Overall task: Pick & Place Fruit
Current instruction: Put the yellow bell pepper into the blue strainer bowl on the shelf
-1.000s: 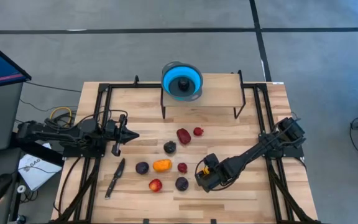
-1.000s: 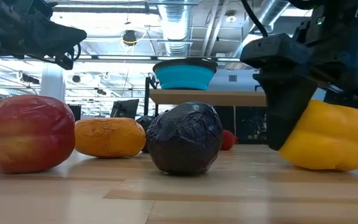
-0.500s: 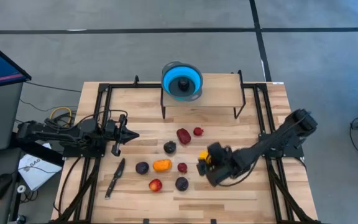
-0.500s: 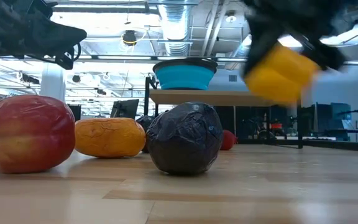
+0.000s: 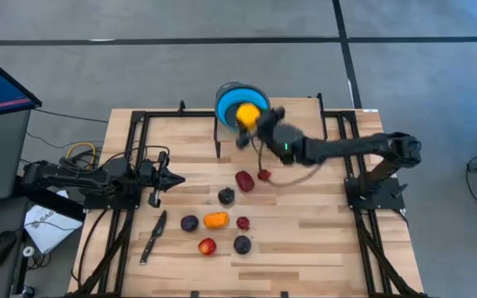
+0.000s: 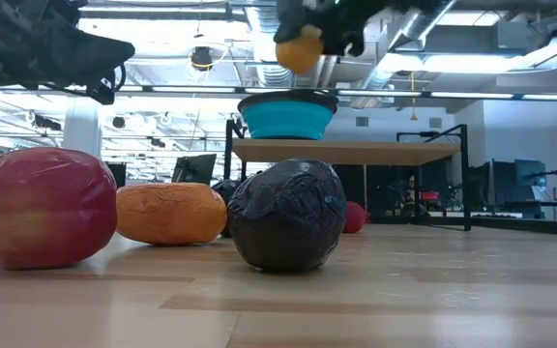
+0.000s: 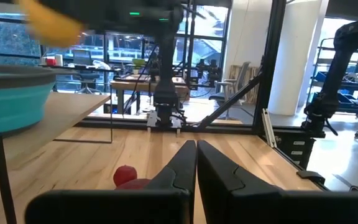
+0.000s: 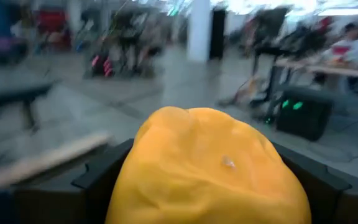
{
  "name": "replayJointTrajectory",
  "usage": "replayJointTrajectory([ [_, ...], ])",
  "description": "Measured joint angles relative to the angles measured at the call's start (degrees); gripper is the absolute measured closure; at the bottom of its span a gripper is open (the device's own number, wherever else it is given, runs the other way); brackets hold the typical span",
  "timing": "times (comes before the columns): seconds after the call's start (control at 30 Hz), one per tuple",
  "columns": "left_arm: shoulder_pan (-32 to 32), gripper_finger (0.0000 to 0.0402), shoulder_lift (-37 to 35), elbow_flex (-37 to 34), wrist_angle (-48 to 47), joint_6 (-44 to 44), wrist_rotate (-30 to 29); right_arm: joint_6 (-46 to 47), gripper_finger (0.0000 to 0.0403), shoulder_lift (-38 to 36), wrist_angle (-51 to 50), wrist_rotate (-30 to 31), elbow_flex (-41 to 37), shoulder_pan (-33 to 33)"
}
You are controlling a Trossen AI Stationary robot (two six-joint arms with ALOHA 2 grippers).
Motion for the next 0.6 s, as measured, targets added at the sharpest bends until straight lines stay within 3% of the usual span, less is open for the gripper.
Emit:
replayJointTrajectory([
  [0.27, 0.0, 0.0394, 0.0, 0.0, 0.1, -1.1, 0.0, 2.9, 0.0086, 10.2, 5.2, -13.8, 6.7, -12.7],
  [0.6, 0.0, 0.0394, 0.0, 0.0, 0.3, -1.1, 0.0, -1.9, 0.0085, 17.5, -3.5, -13.7, 17.6, -16.1],
])
